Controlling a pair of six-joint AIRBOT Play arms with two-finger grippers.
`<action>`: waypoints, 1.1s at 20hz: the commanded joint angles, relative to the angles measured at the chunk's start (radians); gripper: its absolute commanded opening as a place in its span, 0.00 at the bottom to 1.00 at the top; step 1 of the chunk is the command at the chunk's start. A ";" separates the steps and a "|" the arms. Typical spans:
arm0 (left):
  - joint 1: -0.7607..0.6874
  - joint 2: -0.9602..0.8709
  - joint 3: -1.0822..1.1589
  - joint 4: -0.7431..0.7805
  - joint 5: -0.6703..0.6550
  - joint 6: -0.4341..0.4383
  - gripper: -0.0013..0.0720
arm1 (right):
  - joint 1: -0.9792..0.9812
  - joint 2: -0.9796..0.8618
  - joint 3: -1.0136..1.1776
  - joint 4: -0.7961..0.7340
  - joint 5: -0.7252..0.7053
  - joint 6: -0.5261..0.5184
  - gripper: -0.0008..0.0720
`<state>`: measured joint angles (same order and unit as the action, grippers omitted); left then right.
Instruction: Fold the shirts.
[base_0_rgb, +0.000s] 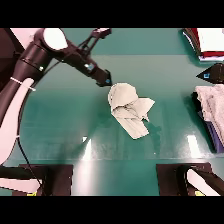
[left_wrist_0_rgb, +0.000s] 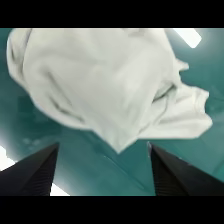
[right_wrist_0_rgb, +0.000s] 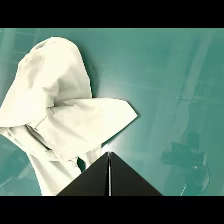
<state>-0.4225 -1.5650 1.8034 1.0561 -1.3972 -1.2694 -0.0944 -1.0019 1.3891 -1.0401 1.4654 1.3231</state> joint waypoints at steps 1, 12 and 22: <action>0.066 0.044 -0.153 -0.114 -0.101 -0.041 0.90 | 0.001 0.000 0.001 0.000 0.000 0.000 0.04; -0.351 0.125 -0.850 -0.445 0.774 -0.135 0.90 | 0.001 0.000 0.001 0.001 0.005 0.015 0.04; -0.359 0.071 -0.821 -0.510 0.874 -0.157 0.42 | 0.001 0.000 0.001 0.002 0.005 0.023 0.04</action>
<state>-0.7780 -1.4902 0.9794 0.5560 -0.5629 -1.4185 -0.0940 -1.0019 1.3891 -1.0389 1.4693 1.3403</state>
